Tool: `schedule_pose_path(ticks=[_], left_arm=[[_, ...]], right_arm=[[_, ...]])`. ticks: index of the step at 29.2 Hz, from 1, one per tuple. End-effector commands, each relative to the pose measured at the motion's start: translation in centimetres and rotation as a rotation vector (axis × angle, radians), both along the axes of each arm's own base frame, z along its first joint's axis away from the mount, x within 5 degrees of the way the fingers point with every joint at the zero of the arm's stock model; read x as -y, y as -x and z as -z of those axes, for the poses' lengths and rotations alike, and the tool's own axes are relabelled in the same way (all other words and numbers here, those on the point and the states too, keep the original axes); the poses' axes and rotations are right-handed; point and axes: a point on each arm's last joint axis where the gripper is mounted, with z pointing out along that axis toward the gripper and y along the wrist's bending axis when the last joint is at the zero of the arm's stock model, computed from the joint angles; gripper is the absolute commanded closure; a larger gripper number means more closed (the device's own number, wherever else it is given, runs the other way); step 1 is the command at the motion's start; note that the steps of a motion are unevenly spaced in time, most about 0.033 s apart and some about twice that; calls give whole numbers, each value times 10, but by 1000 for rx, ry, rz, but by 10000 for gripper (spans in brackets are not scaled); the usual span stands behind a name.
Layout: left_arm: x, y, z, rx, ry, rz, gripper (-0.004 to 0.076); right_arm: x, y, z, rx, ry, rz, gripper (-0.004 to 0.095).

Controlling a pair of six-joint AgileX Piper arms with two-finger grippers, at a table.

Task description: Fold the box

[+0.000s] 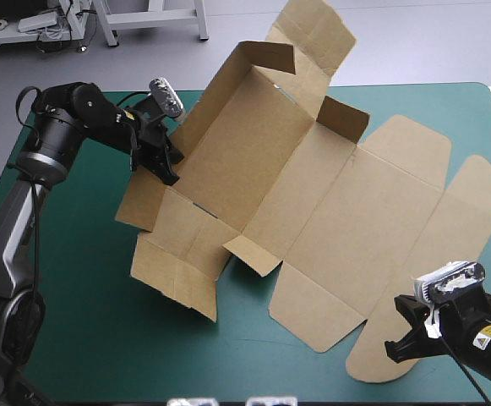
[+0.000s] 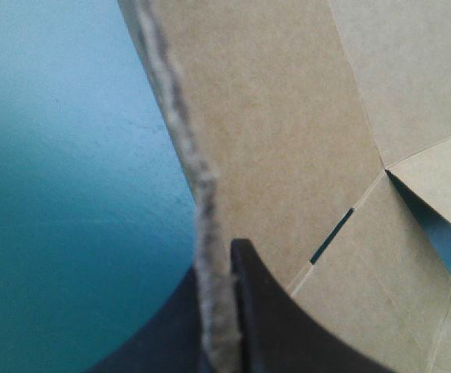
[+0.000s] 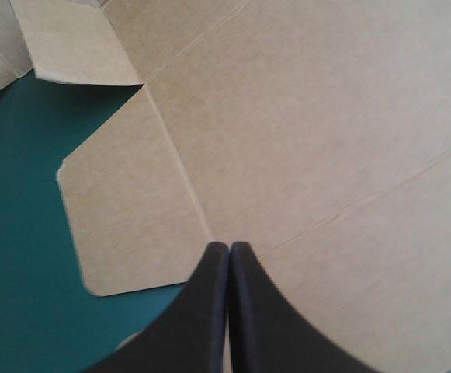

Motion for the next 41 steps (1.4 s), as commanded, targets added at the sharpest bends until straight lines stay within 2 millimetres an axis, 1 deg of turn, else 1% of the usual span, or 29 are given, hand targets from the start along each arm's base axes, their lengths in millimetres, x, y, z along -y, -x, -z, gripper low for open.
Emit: schedule_pose_path(ticks=[1, 7, 13, 17, 20, 25, 27, 30, 33, 34, 36, 41], left_arm=[[12, 24, -35, 121, -90, 64, 733], [35, 33, -33, 199, -239, 127, 733], [59, 37, -39, 327, -252, 174, 733], [73, 44, -40, 356, -254, 218, 733], [81, 49, -36, 360, -272, 258, 733], [91, 65, -31, 516, -351, 291, 733], [92, 74, -28, 591, -385, 294, 733], [90, 87, -18, 640, -405, 298, 733], [82, 98, -11, 703, -421, 310, 733], [75, 105, -7, 755, -430, 326, 733], [69, 110, -6, 800, -427, 318, 733], [62, 117, -1, 854, -423, 306, 733]], right_arm=[[-1, -6, -14, 92, -59, 37, 926], [1, -11, -20, 164, -82, 77, 926], [4, -15, -29, 251, -113, 137, 926], [8, -15, -45, 307, -129, 184, 926], [10, -14, -61, 324, -127, 207, 926], [10, -19, -84, 347, -126, 204, 926], [9, -24, -92, 353, -127, 204, 926], [9, -34, -102, 354, -127, 203, 926], [8, -45, -117, 364, -131, 204, 926], [8, -53, -127, 371, -136, 206, 926], [7, -62, -138, 377, -141, 207, 926], [5, -92, -154, 367, -138, 203, 926]])
